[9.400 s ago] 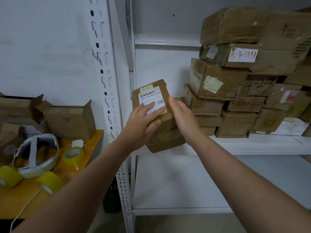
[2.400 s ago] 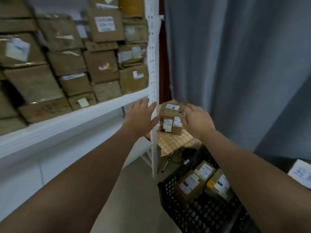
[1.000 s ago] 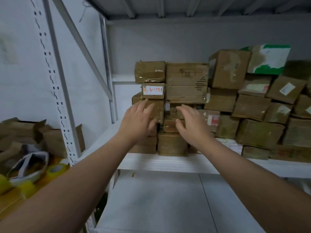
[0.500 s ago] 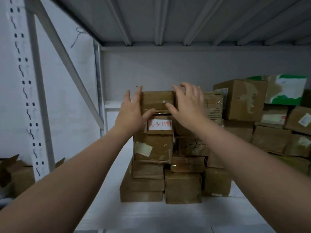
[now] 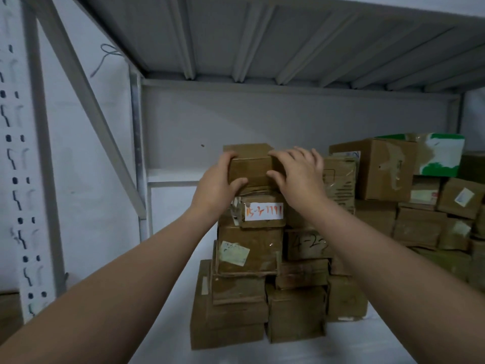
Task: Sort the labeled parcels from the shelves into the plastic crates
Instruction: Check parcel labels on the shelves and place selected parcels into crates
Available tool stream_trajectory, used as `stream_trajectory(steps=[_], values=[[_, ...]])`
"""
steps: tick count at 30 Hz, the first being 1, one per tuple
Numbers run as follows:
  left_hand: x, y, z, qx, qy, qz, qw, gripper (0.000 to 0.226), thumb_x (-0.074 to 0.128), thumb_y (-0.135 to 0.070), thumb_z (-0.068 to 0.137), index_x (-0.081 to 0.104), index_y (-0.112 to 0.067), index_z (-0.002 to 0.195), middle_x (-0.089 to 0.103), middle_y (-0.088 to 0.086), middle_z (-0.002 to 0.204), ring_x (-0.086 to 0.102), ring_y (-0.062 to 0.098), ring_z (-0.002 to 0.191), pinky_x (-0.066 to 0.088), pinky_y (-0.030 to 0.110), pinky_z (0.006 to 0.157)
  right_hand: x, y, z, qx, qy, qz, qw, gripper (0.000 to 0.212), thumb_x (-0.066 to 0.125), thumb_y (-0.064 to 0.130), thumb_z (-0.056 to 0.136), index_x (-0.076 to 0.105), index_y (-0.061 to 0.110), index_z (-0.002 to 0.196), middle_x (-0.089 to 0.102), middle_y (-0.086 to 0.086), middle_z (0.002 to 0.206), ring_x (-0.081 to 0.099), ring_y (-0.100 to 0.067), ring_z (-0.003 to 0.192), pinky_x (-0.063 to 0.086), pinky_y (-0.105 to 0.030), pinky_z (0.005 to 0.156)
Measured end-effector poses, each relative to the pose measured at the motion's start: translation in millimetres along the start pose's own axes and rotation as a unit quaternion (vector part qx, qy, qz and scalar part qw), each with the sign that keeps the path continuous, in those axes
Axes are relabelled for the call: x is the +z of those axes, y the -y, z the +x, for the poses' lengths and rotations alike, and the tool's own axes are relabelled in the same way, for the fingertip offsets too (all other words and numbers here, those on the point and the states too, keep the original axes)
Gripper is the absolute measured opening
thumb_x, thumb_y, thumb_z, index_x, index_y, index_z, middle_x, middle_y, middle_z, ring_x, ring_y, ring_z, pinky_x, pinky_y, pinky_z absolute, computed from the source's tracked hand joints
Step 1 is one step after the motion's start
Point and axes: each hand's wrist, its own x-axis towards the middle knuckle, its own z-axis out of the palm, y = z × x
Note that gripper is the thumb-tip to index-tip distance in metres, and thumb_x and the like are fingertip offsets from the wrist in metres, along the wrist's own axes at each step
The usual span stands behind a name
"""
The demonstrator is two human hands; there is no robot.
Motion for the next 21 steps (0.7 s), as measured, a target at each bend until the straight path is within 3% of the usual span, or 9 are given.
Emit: stream_trajectory(steps=[4,7,10,12,14,17,21], values=[[1.0,2.1,-3.8,-0.024,-0.051,-0.085,0.995,0.039,0.056,-0.023,0.095,0.044,-0.021,0.132,0.056,0.003,0.13,0.058,0.022,0.111,0.055,0.04,0.089,2.4,2.4,-0.4,0.003,-0.011,0.031,0.999,0.041,0.052,0.035,0.096,0.047,0.03,0.136,0.053,0.003,0.139,0.032,-0.021,0.139,0.001,-0.043,0.118],[0.6,4.7,-7.3,-0.024,-0.086,-0.125,0.988,0.031,0.051,-0.024,0.098,0.047,-0.022,0.129,0.056,-0.004,0.122,0.055,0.014,0.11,0.054,0.029,0.085,4.6,4.5,-1.3,0.001,-0.049,0.078,0.996,0.039,0.057,0.034,0.094,0.053,0.03,0.132,0.056,0.005,0.135,0.038,-0.017,0.135,0.003,-0.04,0.117],[0.1,3.2,-12.1,-0.029,-0.13,-0.212,0.968,0.024,0.04,-0.032,0.102,0.046,-0.025,0.124,0.052,-0.015,0.108,0.054,0.001,0.1,0.048,0.009,0.072,3.9,10.6,-1.9,-0.019,-0.104,0.146,0.984,0.035,0.061,0.029,0.092,0.058,0.027,0.127,0.059,0.007,0.13,0.047,-0.013,0.128,0.011,-0.037,0.117],[-1.4,-0.6,-12.5,-0.053,-0.166,-0.293,0.94,0.026,0.032,-0.035,0.103,0.042,-0.026,0.126,0.051,-0.016,0.107,0.054,-0.006,0.097,0.046,0.006,0.071,0.4,18.0,-2.0,-0.025,-0.112,0.224,0.968,0.034,0.063,0.025,0.092,0.059,0.024,0.125,0.055,0.005,0.134,0.045,-0.009,0.127,0.024,-0.023,0.113],[-3.1,-4.2,-11.4,-0.073,-0.187,-0.338,0.919,0.033,0.029,-0.038,0.103,0.041,-0.026,0.132,0.051,-0.01,0.116,0.053,-0.002,0.105,0.047,0.009,0.079,-3.9,27.5,-2.4,-0.024,-0.106,0.317,0.942,0.029,0.065,0.024,0.09,0.062,0.019,0.118,0.05,0.004,0.135,0.043,-0.005,0.122,0.029,-0.006,0.1],[-5.9,-9.2,-10.9,-0.082,-0.192,-0.357,0.91,0.04,0.028,-0.041,0.103,0.044,-0.025,0.136,0.048,-0.003,0.129,0.051,0.006,0.117,0.045,0.014,0.093,-6.7,41.8,-2.2,-0.015,-0.136,0.392,0.91,0.017,0.067,0.027,0.088,0.063,0.016,0.1,0.048,0.002,0.128,0.045,0.005,0.11,0.035,-0.006,0.093],[-13.4,-12.5,-9.7,-0.084,-0.209,-0.426,0.876,0.038,0.025,-0.036,0.105,0.057,-0.022,0.12,0.065,-0.005,0.11,0.06,-0.002,0.103,0.046,0.009,0.08,-8.3,51.6,1.6,0.015,-0.19,0.43,0.882,0.011,0.066,0.021,0.089,0.057,0.015,0.088,0.046,0.003,0.111,0.045,0.007,0.101,0.043,-0.013,0.09]])
